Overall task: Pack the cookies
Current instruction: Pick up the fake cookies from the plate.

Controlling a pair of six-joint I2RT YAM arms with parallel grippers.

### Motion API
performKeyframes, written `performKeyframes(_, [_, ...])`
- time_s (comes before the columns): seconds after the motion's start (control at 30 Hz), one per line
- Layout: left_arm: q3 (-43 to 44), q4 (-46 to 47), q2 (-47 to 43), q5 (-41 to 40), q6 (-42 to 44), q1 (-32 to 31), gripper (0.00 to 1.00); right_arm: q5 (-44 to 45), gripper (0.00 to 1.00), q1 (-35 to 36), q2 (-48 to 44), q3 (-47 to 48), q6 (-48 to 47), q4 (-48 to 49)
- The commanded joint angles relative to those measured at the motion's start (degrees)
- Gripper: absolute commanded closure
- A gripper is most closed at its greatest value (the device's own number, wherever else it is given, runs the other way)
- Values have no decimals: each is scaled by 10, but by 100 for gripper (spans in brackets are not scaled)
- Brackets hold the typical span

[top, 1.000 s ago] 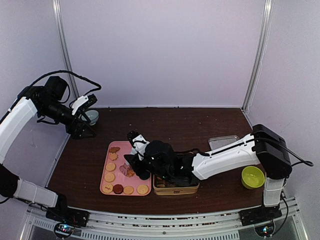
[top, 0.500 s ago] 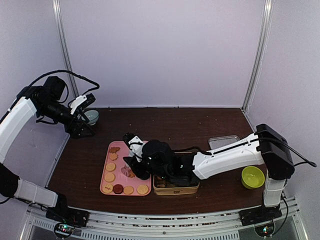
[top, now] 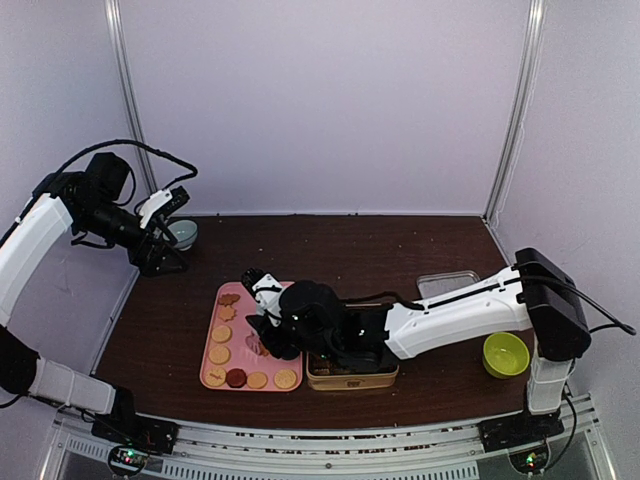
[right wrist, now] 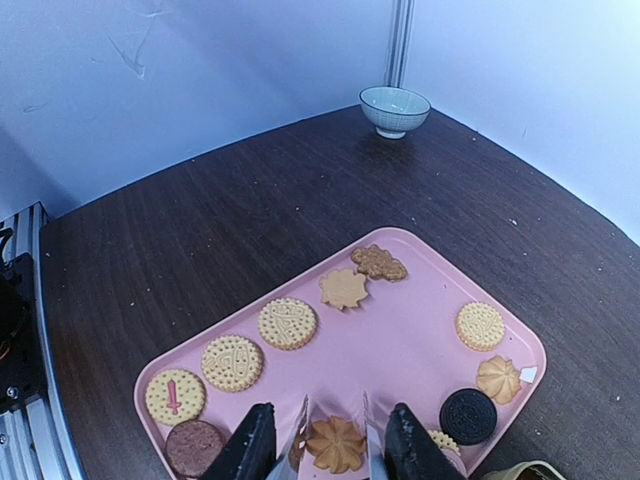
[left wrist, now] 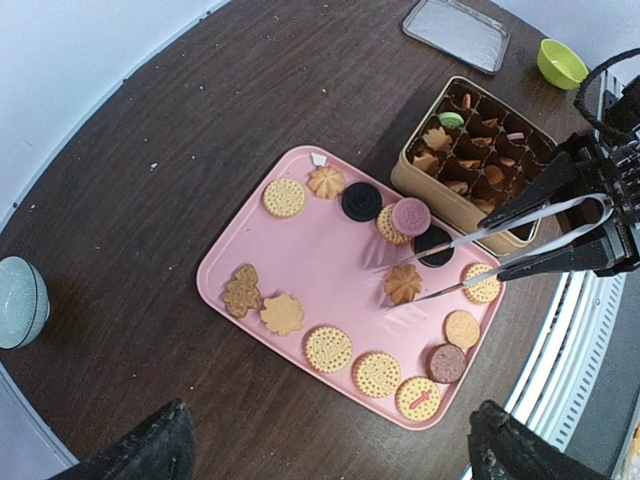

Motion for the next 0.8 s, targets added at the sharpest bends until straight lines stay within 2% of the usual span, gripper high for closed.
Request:
performKeyframes(0.0, [0,8,5,12,-3,8,2,18,74,2,-14,16,4,-30])
performKeyframes(0.37, [-10,24,28,5,10,41,2,1,79,-5,-114,17,-2,5])
performKeyframes(0.63, [-18,37,76,31,30,89,2,4,79,-5,-234,-78,36,0])
performKeyframes(0.77, [-21,41,92,42,39,96,2,15,80,-4,-296,-122,56,-47])
